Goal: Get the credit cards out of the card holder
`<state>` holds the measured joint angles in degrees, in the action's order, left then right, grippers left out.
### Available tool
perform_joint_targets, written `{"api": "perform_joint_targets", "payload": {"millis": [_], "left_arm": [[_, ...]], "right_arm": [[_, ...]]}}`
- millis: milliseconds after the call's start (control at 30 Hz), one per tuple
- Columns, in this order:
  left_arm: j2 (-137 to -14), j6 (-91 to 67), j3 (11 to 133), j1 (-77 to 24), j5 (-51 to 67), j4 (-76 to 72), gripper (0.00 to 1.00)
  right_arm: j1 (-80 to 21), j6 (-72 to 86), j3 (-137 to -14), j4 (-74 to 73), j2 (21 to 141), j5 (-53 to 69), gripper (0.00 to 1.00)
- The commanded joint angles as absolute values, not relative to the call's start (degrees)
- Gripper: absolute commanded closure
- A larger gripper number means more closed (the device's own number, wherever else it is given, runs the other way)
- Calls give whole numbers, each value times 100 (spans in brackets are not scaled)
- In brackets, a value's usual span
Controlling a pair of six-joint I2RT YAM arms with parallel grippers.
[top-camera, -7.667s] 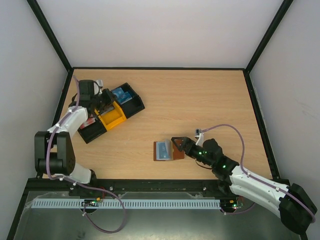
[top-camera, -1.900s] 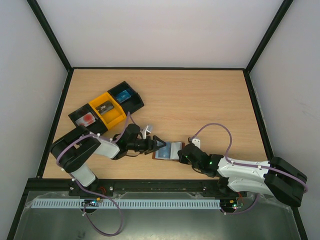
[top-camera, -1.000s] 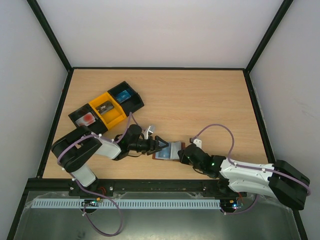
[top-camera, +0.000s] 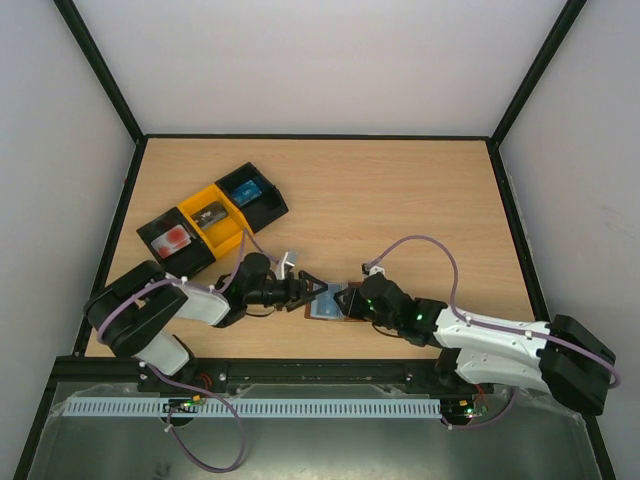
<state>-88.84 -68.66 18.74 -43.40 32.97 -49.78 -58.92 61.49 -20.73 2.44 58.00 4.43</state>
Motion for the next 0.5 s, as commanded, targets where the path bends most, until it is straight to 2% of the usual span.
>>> {"api": "perform_joint_targets", "payload": {"millis": [0, 167, 467], "left_arm": [[-8629, -6909, 1834, -4299, 3300, -5169, 27], [-8592, -6818, 1842, -4298, 3237, -5003, 28], [-8758, -6755, 1852, -4291, 3244, -5032, 28]], "right_arm": [[-5924, 6062, -2048, 402, 6086, 253, 73], [-5924, 6045, -1959, 332, 6391, -78, 75], [-5922, 6005, -1896, 893, 7005, 141, 80]]}}
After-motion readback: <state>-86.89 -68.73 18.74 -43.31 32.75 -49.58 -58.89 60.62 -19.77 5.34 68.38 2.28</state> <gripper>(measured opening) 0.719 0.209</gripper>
